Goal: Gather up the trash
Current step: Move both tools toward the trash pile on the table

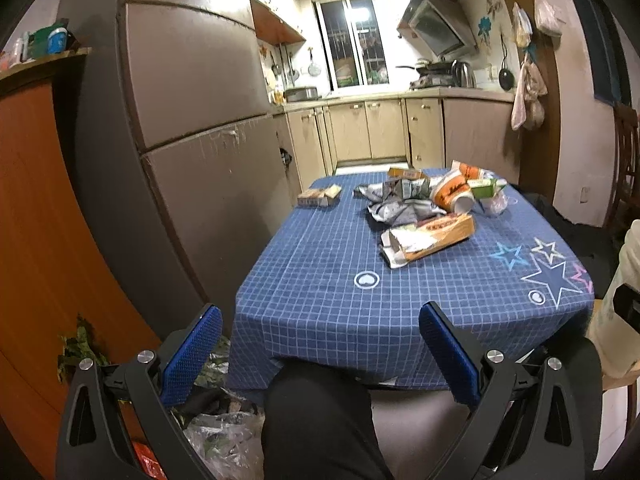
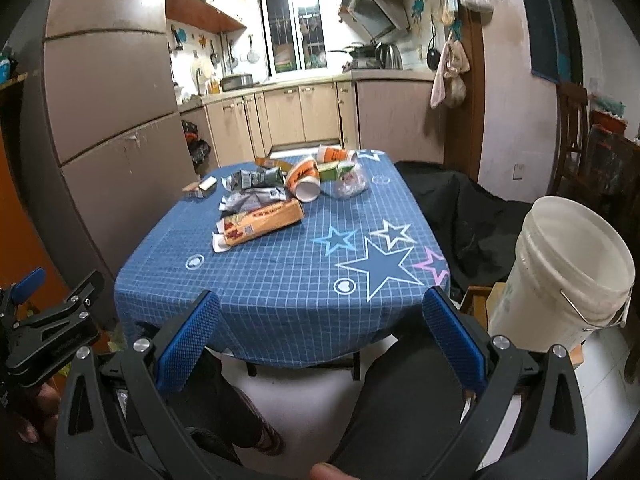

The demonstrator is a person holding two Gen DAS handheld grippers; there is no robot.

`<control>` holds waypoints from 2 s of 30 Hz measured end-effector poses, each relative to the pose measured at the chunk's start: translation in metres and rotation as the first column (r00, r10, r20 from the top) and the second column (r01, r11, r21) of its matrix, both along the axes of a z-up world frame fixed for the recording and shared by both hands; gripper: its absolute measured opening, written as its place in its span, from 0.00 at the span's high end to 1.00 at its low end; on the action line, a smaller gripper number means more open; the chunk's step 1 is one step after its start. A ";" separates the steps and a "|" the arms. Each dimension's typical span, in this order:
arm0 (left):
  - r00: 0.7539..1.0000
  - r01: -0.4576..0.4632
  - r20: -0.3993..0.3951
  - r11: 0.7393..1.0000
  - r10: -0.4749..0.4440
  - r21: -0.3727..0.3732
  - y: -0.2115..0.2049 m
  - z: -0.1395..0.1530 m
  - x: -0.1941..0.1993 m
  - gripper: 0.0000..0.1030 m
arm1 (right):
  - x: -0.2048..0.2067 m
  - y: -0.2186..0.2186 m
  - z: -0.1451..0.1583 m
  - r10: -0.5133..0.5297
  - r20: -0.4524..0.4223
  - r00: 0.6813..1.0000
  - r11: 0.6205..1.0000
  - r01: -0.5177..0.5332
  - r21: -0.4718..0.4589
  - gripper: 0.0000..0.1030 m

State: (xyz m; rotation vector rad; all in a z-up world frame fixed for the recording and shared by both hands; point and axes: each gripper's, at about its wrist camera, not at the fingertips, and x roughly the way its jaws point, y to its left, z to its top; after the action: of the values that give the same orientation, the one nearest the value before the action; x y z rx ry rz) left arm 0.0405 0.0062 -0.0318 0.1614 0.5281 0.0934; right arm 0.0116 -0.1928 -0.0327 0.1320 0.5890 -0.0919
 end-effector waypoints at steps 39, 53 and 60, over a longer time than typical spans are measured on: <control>0.983 -0.075 -0.175 0.990 0.053 -0.122 0.095 -0.028 0.320 0.04 | 0.266 -0.010 -0.097 0.315 -0.219 0.924 0.904 -0.222 0.366 0.10; 0.916 -0.135 -0.387 0.989 0.103 -0.056 0.121 -0.063 0.580 0.04 | 0.299 0.020 -0.097 0.341 -0.127 0.931 0.868 -0.261 0.423 0.10; 0.830 -0.140 -0.522 0.979 0.197 0.146 0.113 -0.090 0.605 0.04 | 0.300 0.021 -0.099 0.344 -0.124 0.931 0.871 -0.266 0.414 0.10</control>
State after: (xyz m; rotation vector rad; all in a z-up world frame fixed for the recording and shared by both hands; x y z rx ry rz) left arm 0.6453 0.1193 -0.1215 0.2428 1.1015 0.2541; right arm 0.3115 -0.1719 -0.1313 0.4203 0.8133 0.3310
